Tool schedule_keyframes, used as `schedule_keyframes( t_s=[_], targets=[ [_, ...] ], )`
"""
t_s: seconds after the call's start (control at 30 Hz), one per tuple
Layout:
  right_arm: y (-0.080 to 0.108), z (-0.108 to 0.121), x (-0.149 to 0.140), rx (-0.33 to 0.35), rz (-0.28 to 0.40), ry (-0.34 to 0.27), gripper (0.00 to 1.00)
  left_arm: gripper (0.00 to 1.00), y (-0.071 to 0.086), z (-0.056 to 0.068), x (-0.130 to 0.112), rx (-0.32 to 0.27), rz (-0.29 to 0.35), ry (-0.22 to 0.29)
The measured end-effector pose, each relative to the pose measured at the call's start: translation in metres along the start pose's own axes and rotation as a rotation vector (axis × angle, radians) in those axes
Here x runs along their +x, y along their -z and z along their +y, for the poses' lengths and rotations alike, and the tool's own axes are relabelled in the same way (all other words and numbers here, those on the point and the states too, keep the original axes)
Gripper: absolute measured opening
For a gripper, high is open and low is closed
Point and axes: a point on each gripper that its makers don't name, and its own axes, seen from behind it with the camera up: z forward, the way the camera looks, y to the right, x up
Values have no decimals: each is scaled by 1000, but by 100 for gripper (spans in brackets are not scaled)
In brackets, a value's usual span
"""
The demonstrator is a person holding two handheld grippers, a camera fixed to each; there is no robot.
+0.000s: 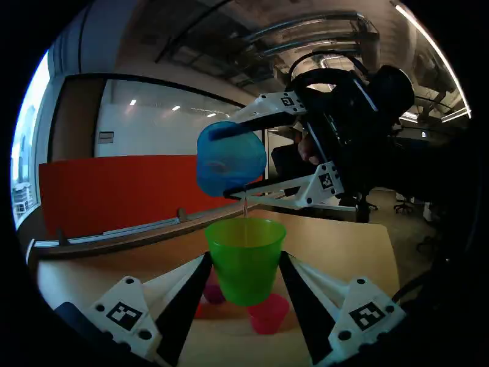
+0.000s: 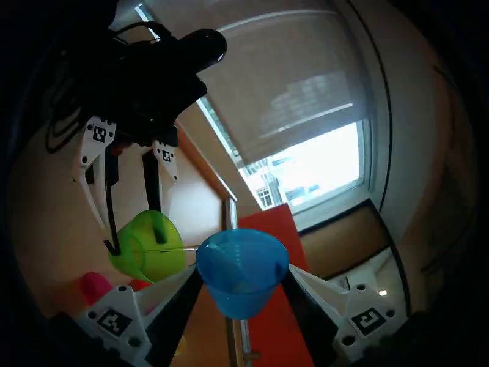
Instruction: Pour water
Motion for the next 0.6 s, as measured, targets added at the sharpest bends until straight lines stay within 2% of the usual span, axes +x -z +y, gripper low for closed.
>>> schedule_keyframes(
  t_s=[0.6],
  targets=[
    [-7,-3,6,9,7,29,88,80,4,-5,-5,9,1,7]
  ],
)
